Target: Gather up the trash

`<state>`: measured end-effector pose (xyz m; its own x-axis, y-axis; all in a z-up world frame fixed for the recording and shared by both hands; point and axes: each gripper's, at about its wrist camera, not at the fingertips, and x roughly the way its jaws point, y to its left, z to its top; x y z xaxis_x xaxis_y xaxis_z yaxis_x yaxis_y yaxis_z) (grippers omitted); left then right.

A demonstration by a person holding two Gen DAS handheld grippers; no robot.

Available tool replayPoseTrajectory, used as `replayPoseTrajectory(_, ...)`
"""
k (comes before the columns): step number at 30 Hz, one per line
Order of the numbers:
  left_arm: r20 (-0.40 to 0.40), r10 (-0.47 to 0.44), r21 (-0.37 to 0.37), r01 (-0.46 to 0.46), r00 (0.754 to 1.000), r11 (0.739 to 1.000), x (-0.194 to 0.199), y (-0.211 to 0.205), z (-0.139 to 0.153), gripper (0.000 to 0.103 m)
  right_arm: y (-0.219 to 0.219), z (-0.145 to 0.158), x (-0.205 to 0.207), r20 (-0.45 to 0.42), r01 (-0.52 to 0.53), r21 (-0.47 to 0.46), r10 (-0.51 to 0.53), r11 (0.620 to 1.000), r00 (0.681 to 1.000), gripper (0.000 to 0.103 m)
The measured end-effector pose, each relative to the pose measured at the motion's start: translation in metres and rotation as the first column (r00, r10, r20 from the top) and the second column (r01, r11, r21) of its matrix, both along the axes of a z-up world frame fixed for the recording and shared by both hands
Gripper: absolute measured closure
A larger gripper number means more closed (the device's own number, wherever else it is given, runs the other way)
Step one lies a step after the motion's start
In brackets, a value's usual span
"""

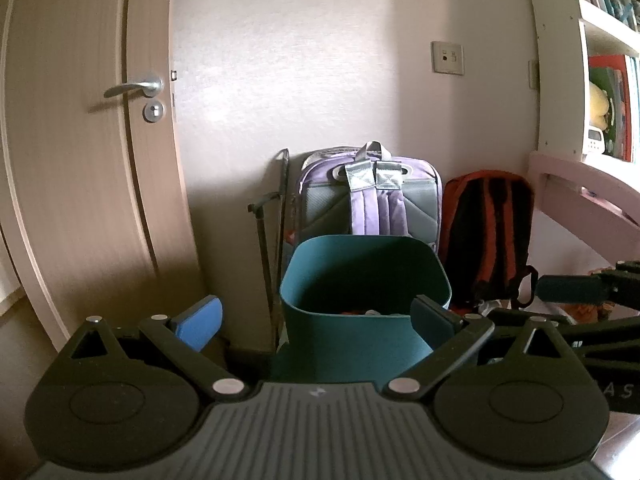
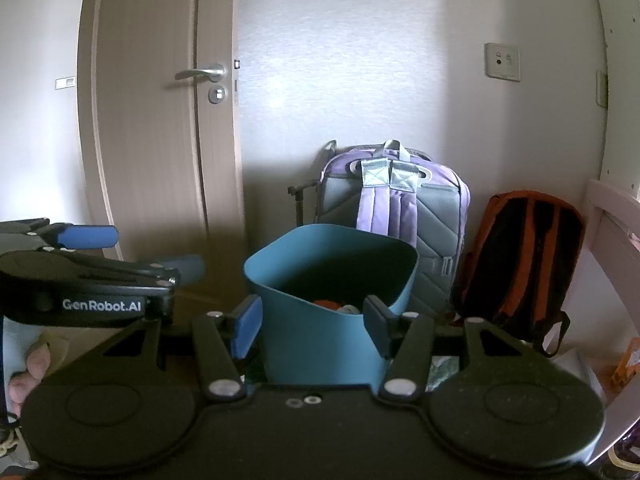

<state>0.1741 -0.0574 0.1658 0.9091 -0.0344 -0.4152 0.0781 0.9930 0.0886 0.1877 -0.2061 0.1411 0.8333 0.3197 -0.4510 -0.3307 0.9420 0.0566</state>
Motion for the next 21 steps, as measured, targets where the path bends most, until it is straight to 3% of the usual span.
replayPoseTrajectory(3, 0.029, 0.026, -0.012, -0.026, 0.999, 1.000, 0.000, 0.004, 0.004, 0.002, 0.000, -0.001, -0.001, 0.003, 0.004, -0.006, -0.004, 1.000, 1.000, 0.048)
replayPoseTrajectory(6, 0.130, 0.024, -0.019, -0.022, 0.991, 1.000, -0.010, 0.005, 0.005, 0.002, 0.000, -0.001, -0.001, 0.006, 0.000, -0.005, 0.000, 1.000, 1.000, 0.047)
replayPoseTrajectory(10, 0.130, -0.014, 0.040, 0.009, 0.991, 0.999, -0.015, -0.004, 0.006, 0.001, 0.002, -0.002, -0.002, 0.004, -0.005, -0.008, 0.005, 1.000, 1.000, 0.048)
replayPoseTrajectory(16, 0.109, -0.022, -0.006, 0.023, 0.994, 1.000, -0.014, -0.003, 0.007, 0.001, 0.006, -0.003, -0.002, 0.003, -0.013, -0.011, 0.013, 1.000, 1.000, 0.048)
replayPoseTrajectory(21, 0.108, -0.033, -0.001, 0.033, 0.994, 0.999, -0.015, -0.004, 0.005, 0.000, 0.010, -0.004, -0.002, -0.002, -0.020, -0.016, 0.020, 1.000, 1.000, 0.047)
